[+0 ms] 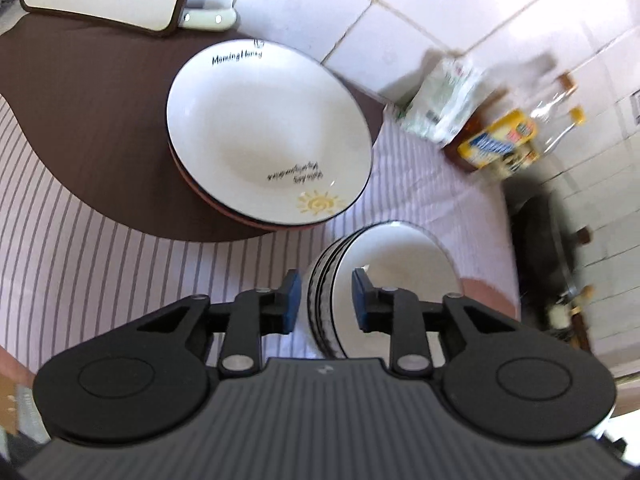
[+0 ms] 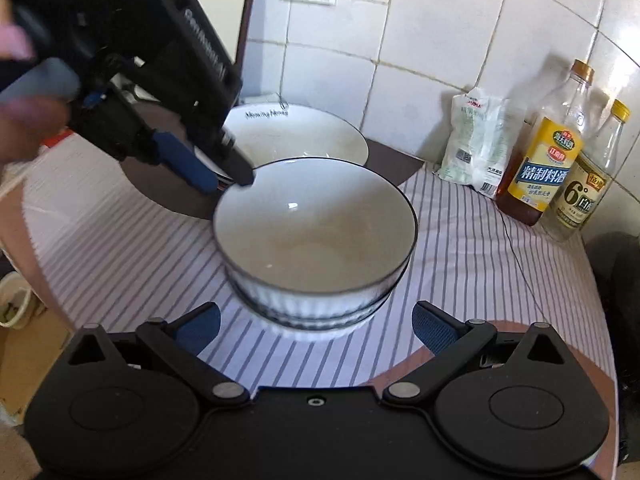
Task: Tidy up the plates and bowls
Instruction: 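Grasp the rim of the three-bowl stack with the left gripper and lift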
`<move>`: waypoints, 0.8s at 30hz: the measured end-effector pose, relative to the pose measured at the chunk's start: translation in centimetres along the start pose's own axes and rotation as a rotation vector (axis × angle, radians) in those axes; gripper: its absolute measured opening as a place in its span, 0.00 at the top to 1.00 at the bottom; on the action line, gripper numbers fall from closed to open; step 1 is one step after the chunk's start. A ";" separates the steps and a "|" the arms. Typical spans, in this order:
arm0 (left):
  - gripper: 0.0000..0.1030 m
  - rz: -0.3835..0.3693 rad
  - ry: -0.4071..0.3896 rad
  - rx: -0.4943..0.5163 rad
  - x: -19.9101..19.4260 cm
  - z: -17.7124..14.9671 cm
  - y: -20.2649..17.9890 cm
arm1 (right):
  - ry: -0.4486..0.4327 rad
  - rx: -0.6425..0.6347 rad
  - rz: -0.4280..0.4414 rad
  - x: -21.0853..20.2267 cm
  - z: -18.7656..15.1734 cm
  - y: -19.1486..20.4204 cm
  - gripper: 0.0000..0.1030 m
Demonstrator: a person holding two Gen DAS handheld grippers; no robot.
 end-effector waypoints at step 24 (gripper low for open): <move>0.51 -0.319 0.111 -0.144 5.7 -2.0 4.8 | -0.174 0.076 0.102 7.2 -2.9 0.4 0.00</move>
Point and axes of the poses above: each gripper's, at about its wrist camera, not at the fingertips, and x roughly the way its jaws point, y to its left, z to its top, the point moved 6 cm from there along x, roughly the way its jaws point, and after that the axes turned 5 degrees about -z, right-handed, at the moved point
